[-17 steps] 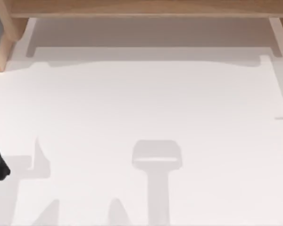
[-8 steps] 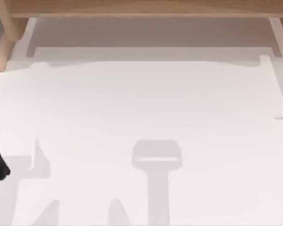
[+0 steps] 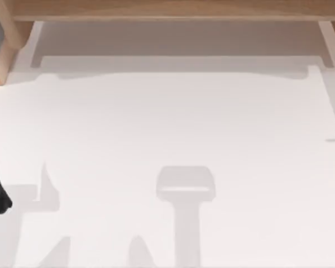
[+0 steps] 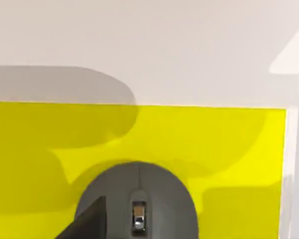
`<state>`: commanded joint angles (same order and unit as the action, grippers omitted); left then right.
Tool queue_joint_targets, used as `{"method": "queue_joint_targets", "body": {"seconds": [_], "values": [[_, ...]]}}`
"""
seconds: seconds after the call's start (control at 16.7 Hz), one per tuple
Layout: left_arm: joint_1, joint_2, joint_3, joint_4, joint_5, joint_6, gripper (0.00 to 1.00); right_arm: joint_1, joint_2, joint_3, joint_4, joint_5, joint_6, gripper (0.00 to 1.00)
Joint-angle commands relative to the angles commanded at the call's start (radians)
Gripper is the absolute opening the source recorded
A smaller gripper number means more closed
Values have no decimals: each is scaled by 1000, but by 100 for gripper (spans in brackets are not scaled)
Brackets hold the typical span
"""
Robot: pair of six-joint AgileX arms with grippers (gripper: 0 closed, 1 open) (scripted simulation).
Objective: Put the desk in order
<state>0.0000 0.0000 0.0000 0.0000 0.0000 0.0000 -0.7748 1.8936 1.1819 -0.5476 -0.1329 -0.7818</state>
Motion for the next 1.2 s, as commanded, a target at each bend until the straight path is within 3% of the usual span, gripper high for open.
{"method": "queue_joint_targets", "body": {"seconds": [0.66,1.2], "values": [[0,0,0,0,0,0,100,-88,-10,-306,990,-246,-338,100],[0,0,0,0,0,0,100,-56,64,-599,1805,-468,-632,100]]}}
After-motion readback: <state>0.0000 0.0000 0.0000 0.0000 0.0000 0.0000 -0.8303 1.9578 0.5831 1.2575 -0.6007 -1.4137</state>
